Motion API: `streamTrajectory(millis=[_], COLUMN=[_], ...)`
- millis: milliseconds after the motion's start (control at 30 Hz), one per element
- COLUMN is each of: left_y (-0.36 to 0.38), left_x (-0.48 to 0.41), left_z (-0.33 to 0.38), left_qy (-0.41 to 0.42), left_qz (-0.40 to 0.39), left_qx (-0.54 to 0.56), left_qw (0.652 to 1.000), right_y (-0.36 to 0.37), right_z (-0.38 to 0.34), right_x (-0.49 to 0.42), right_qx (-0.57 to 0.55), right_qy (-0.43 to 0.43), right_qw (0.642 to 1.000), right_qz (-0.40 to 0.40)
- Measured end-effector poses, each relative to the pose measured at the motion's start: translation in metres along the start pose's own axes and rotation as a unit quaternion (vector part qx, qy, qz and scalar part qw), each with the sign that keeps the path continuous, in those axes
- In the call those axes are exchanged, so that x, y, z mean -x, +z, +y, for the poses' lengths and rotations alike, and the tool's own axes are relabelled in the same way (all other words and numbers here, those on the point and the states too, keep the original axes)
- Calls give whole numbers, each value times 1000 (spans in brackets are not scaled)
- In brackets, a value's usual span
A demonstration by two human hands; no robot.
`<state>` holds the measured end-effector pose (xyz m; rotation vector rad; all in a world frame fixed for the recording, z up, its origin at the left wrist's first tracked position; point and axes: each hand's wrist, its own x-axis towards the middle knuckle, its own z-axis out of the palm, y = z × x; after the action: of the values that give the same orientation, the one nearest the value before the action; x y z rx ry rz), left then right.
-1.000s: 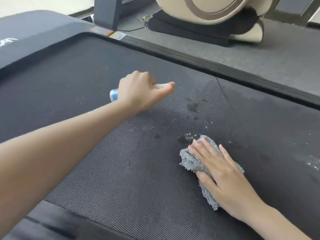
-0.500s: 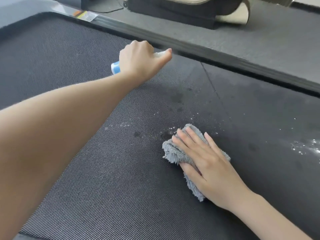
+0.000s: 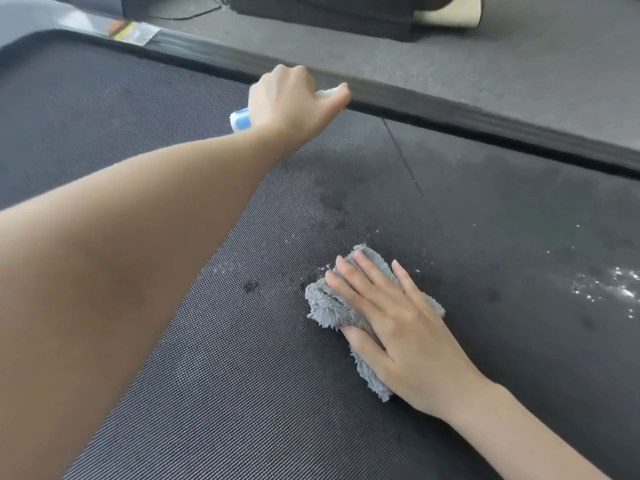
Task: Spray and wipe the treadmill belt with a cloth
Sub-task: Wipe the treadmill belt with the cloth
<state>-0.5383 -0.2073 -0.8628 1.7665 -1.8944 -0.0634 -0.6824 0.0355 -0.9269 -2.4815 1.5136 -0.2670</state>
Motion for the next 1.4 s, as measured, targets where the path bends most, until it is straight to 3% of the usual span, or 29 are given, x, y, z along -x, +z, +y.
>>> streamTrajectory(millis=[233,467,667,867,1033,1233,1400], left_y=[10,-2,-29,-57,-81,-118,-140], left_x=[3,27,49,104,139,200,240], left_z=[7,-2,-19,-30,-50,-67,-79], left_qy=[18,44,39,45,43,77,52], left_qz=[-67,-46,-119,-78,-166,-125,-217], left_qx=[-10,-12,12,36,12,13,8], left_qw=[998,998,992,995,985,989,975], right_y=[2,5,4,4,4,2,0], right_z=[2,2,1,1,0,1,7], right_x=[0,0,0,0,0,5,15], right_qx=[-1,0,3,-1,-8,-8,-1], right_qy=[-4,-3,3,13,18,50,88], right_qw=[1000,1000,1000,1000,1000,999,996], right_qz=[10,15,5,2,0,1,8])
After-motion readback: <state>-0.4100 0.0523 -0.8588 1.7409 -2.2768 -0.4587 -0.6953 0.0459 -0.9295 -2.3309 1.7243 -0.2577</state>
